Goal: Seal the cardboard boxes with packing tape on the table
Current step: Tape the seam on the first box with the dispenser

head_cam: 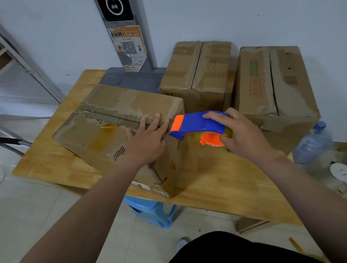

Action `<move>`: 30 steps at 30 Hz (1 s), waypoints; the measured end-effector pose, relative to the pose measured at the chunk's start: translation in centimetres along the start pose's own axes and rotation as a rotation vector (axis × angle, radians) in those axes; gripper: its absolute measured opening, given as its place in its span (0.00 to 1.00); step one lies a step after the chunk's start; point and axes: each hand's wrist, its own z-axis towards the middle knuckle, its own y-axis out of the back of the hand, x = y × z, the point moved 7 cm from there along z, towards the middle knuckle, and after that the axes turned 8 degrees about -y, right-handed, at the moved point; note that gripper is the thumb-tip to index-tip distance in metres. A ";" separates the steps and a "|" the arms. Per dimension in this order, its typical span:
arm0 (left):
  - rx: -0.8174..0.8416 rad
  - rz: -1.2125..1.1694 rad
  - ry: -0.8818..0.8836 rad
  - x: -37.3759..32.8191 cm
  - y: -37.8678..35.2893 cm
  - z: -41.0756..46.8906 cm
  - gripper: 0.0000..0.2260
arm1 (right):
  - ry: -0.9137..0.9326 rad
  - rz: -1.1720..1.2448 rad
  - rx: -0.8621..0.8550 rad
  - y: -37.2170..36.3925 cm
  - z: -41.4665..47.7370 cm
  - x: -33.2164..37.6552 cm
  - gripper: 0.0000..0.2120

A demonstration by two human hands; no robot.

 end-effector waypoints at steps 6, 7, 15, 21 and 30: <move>-0.018 0.017 0.010 -0.2 0.4 -0.1 0.27 | -0.030 0.003 -0.045 0.6 -1.5 -2.6 0.36; -0.021 0.017 0.009 -0.2 0.5 -0.1 0.27 | -0.033 0.004 -0.056 0.8 -2.0 -3.2 0.36; -0.018 -0.005 0.018 -0.4 0.1 -0.3 0.27 | -0.037 0.047 -0.035 0.0 -3.4 -4.7 0.34; -0.030 0.014 0.028 -0.3 0.0 -0.5 0.26 | -0.016 0.041 -0.046 -0.2 -3.6 -4.7 0.33; -0.024 0.033 0.044 -0.8 0.2 0.0 0.26 | -0.057 -0.010 -0.017 -0.5 -4.4 -5.7 0.33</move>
